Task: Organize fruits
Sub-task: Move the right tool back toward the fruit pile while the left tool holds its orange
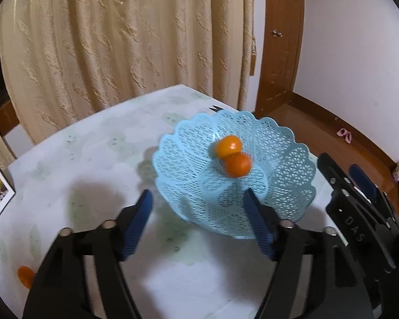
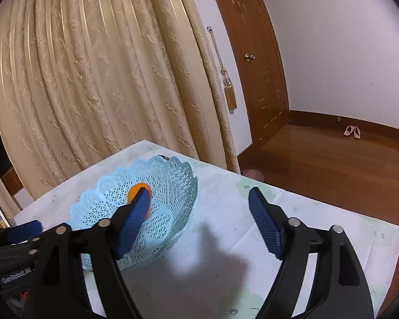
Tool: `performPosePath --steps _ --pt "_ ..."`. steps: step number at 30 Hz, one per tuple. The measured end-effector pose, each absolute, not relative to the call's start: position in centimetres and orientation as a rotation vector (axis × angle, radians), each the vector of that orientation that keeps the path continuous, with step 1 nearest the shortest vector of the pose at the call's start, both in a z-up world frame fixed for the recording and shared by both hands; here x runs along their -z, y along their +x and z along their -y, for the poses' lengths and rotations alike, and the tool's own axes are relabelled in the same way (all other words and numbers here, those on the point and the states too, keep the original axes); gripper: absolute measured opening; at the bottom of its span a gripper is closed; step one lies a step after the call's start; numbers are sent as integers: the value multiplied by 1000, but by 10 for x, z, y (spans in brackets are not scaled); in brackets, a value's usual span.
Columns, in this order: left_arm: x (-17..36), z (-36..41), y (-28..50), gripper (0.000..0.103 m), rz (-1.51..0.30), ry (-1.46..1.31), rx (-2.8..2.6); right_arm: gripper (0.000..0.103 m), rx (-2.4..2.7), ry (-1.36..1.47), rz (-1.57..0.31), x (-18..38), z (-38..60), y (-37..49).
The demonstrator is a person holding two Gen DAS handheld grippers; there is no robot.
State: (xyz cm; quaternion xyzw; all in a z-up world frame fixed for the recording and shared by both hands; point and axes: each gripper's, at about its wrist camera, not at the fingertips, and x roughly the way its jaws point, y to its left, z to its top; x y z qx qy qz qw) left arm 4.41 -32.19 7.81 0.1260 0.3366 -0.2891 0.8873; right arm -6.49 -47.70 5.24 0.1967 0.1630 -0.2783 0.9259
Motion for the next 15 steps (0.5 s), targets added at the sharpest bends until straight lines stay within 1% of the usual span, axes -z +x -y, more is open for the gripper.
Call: performPosePath --steps 10,15 --pt "-94 292 42 81 -615 274 515 79 590 397 -325 -53 475 -65" --pt "-100 273 40 81 -592 265 485 79 609 400 -323 -53 476 -65"
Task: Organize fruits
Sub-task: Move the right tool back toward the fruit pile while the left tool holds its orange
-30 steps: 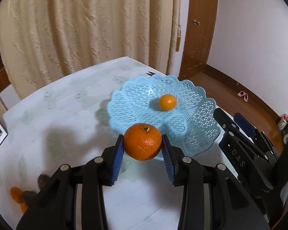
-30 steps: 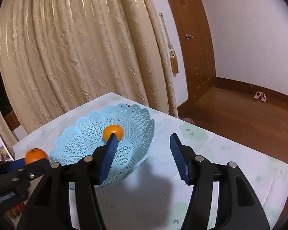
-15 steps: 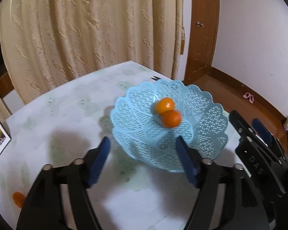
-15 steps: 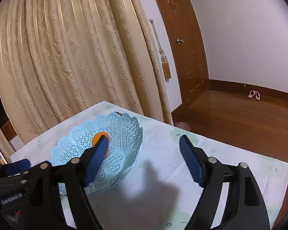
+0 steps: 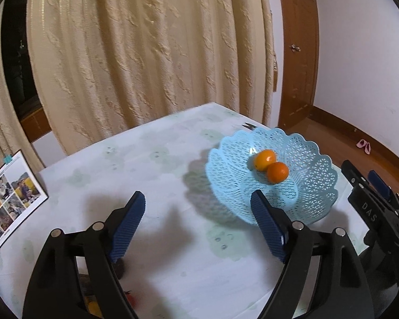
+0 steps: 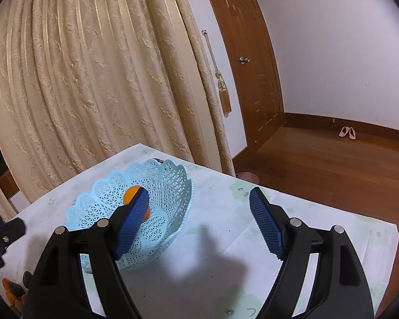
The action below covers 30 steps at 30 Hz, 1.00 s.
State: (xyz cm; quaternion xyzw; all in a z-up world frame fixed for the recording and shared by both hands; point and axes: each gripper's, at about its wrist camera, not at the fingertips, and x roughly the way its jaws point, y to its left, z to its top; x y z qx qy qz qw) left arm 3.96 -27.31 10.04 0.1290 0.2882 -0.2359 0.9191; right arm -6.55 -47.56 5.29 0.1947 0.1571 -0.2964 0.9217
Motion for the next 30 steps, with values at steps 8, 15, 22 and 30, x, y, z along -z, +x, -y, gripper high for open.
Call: performPosePath --steps 8,15,22,30 --pt "-107 239 38 86 -577 241 436 80 615 358 -335 -55 463 -63" --pt "-109 193 45 88 -586 215 377 80 533 330 -375 -56 433 -63" --pt "-102 126 61 88 -644 161 283 80 455 291 -395 -65 396 -55" --pt "-85 52 76 88 -741 46 187 80 338 239 -446 -69 351 -34"
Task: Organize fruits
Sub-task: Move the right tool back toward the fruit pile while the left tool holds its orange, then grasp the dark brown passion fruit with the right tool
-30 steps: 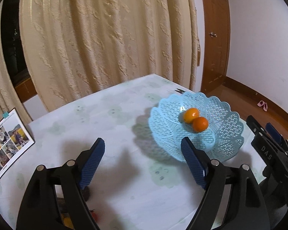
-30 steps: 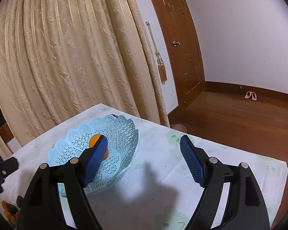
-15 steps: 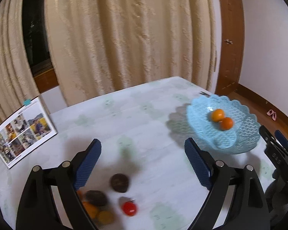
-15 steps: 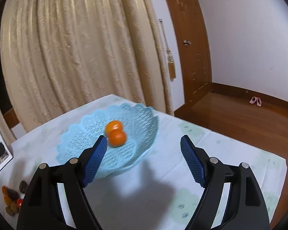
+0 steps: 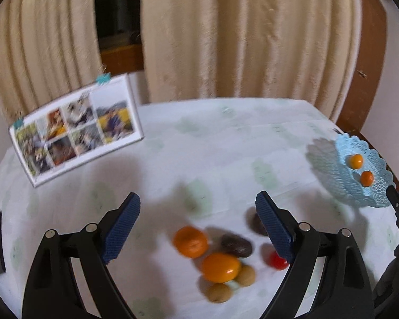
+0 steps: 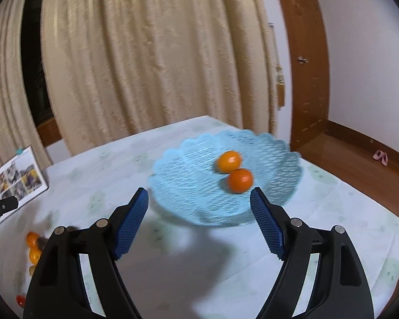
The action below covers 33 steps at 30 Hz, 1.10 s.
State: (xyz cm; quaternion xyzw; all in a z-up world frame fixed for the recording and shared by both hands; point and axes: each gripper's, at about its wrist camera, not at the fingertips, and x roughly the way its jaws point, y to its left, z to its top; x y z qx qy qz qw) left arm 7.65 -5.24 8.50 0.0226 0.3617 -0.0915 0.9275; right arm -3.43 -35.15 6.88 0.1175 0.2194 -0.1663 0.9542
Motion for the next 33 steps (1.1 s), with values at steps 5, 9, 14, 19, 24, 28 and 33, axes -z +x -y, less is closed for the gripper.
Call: performPosePath --steps 5,9,14,19,24,28,33 --pt "-65 34 86 88 -824 -8 175 80 274 202 -478 -68 328 -25" --pt "-48 30 94 83 -895 -57 191 80 241 177 -502 -66 315 -18" --pt "-26 29 103 71 -983 -107 214 80 215 172 -535 -61 309 -14" --pt "-12 32 107 57 -1033 -130 234 80 193 177 -557 -58 303 -8" --pt "-7 35 108 42 -1034 -118 245 80 151 177 -576 -58 295 -1" --pt "-9 34 106 40 -1027 -116 258 80 95 189 -607 -57 286 7" --pt "-23 29 103 40 -984 -116 246 80 30 182 -636 -57 271 17"
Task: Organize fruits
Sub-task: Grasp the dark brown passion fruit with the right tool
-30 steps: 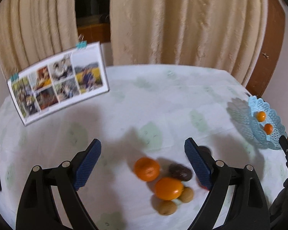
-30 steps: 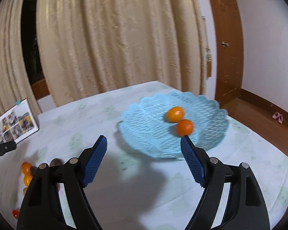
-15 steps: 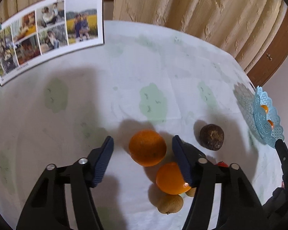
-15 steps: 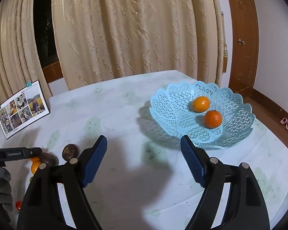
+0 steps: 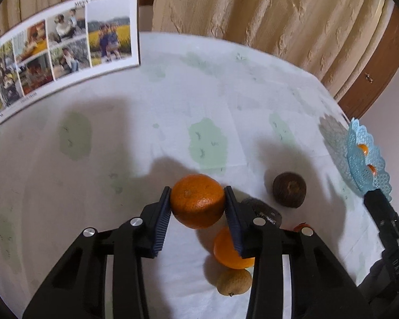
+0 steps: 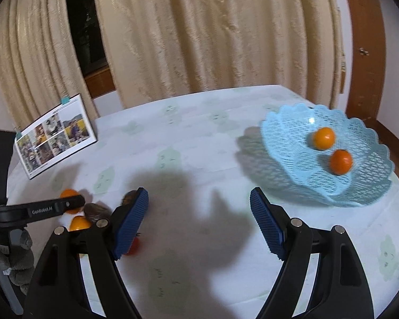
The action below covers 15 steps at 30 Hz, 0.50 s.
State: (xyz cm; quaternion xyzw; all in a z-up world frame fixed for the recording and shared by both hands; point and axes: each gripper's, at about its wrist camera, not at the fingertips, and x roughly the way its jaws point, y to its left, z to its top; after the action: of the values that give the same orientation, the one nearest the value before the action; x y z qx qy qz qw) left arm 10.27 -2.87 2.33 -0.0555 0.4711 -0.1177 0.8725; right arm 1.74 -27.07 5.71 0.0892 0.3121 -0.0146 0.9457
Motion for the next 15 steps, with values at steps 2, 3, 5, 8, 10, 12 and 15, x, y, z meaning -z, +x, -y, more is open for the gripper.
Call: performPosePath --steps 2,3,5,8,10,12,15 --pt "-34 26 100 39 -951 -108 230 80 -6 192 -648 -58 264 22" --pt "-40 24 98 40 -932 -108 225 80 -28 196 -654 -59 260 24" --pt "-49 21 95 40 -906 -111 218 80 -71 204 -669 -59 251 28" --pt "-65 15 89 40 -857 -108 203 80 -141 224 -701 -57 238 34" --pt "-75 11 86 40 -831 -112 198 80 -151 228 -712 -54 233 38" --pt "-81 8 83 40 -814 -115 198 80 -134 244 -730 -50 234 46" --pt "-91 8 80 40 -785 -114 198 80 -112 296 -784 -41 241 64"
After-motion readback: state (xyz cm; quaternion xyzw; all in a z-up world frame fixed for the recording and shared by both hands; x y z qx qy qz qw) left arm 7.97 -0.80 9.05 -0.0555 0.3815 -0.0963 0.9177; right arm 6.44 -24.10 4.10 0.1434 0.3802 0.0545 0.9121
